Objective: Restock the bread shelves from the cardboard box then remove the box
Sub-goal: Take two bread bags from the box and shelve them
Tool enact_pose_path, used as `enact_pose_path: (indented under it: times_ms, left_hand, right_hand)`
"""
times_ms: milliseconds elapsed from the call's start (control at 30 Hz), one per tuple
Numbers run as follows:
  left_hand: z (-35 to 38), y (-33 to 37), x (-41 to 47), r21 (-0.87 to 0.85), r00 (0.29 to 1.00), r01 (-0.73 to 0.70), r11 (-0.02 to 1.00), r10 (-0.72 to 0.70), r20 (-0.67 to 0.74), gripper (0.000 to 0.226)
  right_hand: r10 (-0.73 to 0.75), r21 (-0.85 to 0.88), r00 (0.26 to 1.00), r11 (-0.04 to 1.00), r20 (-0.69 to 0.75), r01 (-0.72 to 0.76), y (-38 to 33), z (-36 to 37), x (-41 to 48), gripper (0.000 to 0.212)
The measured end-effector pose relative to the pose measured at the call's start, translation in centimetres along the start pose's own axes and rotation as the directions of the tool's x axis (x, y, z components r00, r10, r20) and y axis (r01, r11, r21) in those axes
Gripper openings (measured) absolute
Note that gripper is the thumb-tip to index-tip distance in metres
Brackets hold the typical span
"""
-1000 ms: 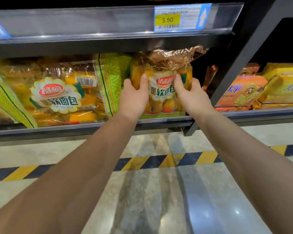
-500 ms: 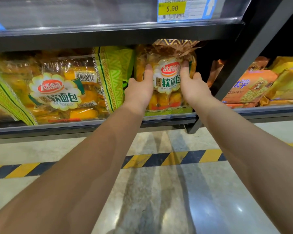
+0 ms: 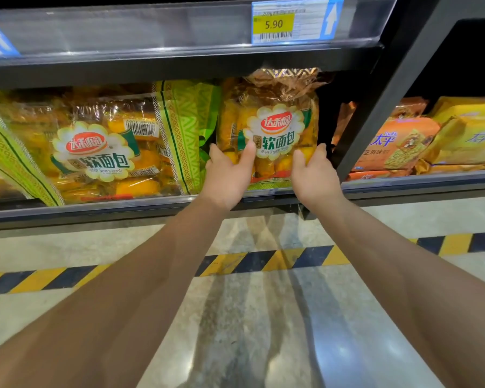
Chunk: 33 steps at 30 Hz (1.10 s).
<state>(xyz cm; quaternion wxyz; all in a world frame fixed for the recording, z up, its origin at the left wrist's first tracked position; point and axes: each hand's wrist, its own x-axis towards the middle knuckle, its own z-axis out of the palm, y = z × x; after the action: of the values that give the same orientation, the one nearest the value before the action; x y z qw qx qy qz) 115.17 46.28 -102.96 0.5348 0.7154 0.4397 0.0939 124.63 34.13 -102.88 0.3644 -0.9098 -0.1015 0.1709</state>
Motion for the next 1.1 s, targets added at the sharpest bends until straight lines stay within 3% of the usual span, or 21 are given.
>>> enact_pose_path:
  times_ms: [200,333,433,533,700,933,1100]
  left_hand:
    - [-2.2,1.2,-3.1,0.245,0.997,-0.079,0.966,0.076,0.024,0.094]
    - [-5.8,3.9,-9.0,0.605,0.976,-0.212,0.767,0.202,0.086,0.094]
    - [-9.9,7.3,-13.4,0.758,0.943,-0.312,0.573,0.284,0.173,0.086]
    - [-14.7,11.8,-18.1,0.842,0.954,-0.291,0.455,0.199,0.222,0.078]
    - [-23.6,21.8,-27.9,0.894,0.950,-0.307,0.328,0.163,0.266,0.069]
    - [-37.6,38.4,-41.9,0.900,0.966,-0.253,0.354,0.143,0.216,0.060]
    - [-44.1,44.5,-50.2,0.906,0.989,-0.116,0.408,0.132,0.067,0.065]
  right_hand:
    - [-0.037,-0.085,0.995,0.995,0.097,0.045,0.5,-1.8,-1.8,0.045]
    - [-0.157,-0.178,0.969,0.965,0.191,0.191,-3.5,-6.3,-6.4,0.054]
    - [-0.362,-0.399,0.874,0.785,0.324,0.473,-7.8,-10.2,-11.0,0.062]
    - [-0.457,-0.531,0.784,0.576,0.421,0.621,-12.3,-14.4,-15.6,0.063]
    - [-0.478,-0.519,0.720,0.500,0.502,0.693,-22.3,-22.9,-24.1,0.058]
    - [-0.558,-0.431,0.649,0.485,0.517,0.761,-39.4,-38.8,-36.2,0.056]
    - [-0.648,-0.293,0.514,0.425,0.562,0.856,-46.3,-45.1,-43.1,0.058]
